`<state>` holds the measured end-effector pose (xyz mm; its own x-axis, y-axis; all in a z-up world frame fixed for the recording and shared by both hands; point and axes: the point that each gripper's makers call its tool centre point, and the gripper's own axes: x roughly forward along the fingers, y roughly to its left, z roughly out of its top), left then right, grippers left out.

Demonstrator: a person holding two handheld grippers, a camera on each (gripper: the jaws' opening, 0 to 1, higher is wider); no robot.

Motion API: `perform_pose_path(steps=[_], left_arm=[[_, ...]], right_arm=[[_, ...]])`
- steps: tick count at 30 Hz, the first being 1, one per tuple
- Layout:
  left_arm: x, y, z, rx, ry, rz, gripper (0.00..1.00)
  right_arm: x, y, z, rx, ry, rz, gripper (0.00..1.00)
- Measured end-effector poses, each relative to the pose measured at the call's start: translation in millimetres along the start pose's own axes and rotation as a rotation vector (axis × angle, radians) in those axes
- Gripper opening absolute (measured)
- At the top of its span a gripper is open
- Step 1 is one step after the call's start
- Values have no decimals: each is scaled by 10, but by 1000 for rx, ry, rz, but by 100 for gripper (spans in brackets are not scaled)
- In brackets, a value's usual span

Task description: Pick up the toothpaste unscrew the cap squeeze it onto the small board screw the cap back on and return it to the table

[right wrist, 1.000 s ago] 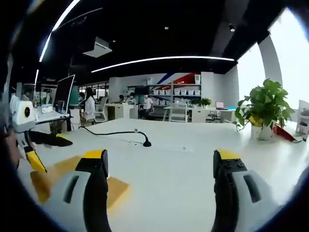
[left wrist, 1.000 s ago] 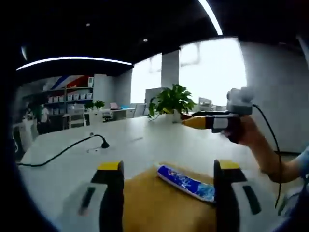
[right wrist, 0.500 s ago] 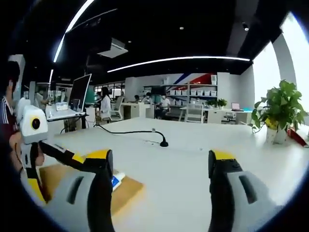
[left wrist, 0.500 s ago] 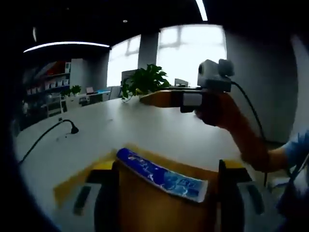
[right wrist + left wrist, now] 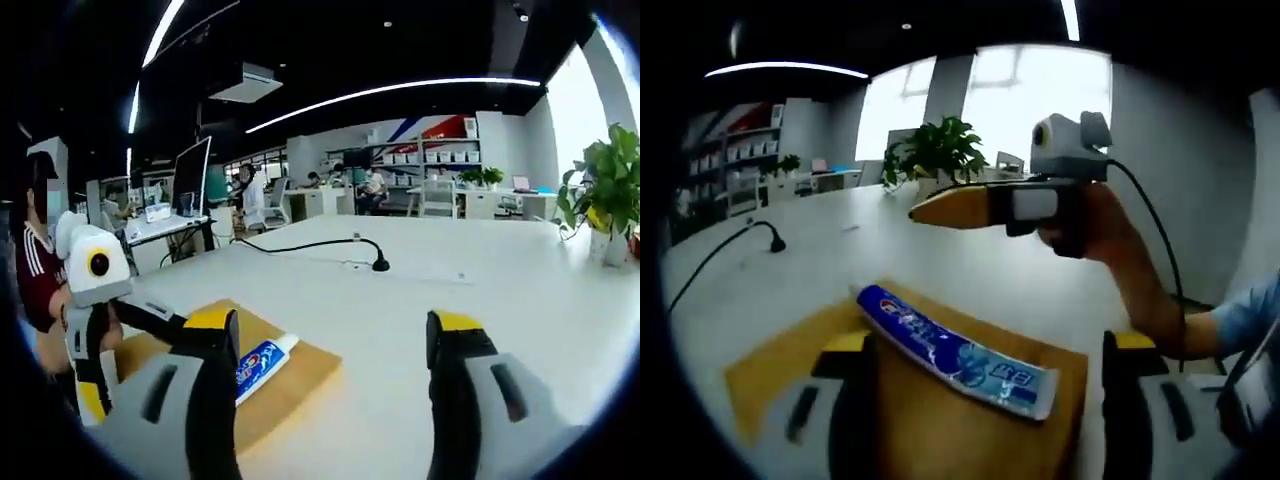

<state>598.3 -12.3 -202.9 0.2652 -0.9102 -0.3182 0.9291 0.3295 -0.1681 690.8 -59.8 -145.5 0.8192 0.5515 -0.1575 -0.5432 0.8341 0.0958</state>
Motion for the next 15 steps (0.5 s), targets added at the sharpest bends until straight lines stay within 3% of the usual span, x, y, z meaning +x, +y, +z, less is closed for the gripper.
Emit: perform_pose_path(steps=[2,5,10,15], left_arm=[[11,-32,-9,-11,0,-16,95],[27,-33,-19,-17,3,-24,96],[58,5,-6,-34,-19,-16,99],[89,21,18,-29,-41,-7,100]], right_arm=[[30,250,-36,121,2,159,70],[101,353,-37,180,31,261,63],[128,400,-222,174,99,254,63],[137,473,-264,419,110,342,53]])
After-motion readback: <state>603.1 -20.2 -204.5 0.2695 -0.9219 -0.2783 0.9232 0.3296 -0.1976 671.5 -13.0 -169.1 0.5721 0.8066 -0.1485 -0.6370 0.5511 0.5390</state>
